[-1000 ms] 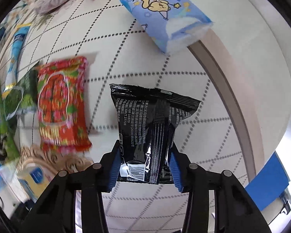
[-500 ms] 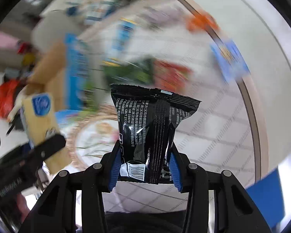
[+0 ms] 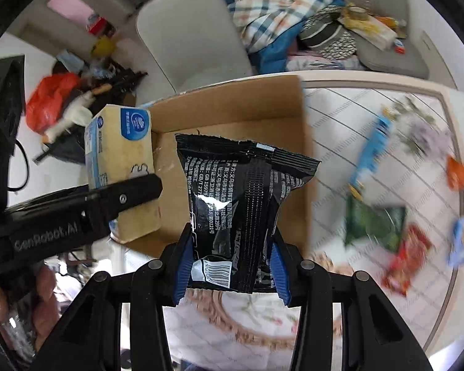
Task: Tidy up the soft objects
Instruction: 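Carry both packs into the cardboard box and open both tools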
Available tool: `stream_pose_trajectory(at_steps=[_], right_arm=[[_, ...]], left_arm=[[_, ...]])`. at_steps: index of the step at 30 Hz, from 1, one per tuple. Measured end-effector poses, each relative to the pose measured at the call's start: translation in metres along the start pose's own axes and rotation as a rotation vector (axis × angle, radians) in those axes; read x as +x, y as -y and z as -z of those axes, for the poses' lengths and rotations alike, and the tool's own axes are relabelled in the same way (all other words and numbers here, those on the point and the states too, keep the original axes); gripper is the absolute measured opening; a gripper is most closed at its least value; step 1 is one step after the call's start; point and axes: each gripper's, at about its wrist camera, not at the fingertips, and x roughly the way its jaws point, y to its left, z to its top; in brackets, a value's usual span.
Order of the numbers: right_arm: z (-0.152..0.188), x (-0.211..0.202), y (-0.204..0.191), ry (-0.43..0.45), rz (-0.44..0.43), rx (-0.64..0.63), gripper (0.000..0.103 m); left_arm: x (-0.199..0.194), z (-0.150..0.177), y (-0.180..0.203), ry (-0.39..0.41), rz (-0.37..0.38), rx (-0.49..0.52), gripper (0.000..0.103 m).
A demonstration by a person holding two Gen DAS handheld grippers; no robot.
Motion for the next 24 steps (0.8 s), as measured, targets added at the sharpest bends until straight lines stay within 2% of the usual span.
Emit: stream_pose_trajectory(at_steps=[2,7,14,19,22,24], right_arm=[[-0.022,0.036,-0.004,-0.039,0.025,-0.001,0.047],[-0.053,0.095,-0.004,-0.100,0.087,-0.012,0.047],[-0.078,0.140,0.008,-0.141,0.142,-0.023,0.047],[-0.091,0.152,0.008,-0.146,0.161,-0.036,0.048],[-0.092,0.157,0.006,-0.159,0.136,-0.041,0.054],[-0.092,0.157,0.008,-0.164,0.140,-0.034,0.068]], left_arm=[[0.020,-0.015,-0.010,-0.032,0.019,-0.013,0.061],[0.073,-0.037,-0.032,-0.136,0.054,-0.028,0.061],[0.109,-0.058,-0.035,-0.188,0.059,0.013,0.061],[0.113,-0.064,-0.039,-0.205,0.054,0.010,0.061],[0.110,-0.065,-0.036,-0.201,0.010,0.024,0.064],[0.105,-0.064,-0.036,-0.197,0.017,0.024,0.067]])
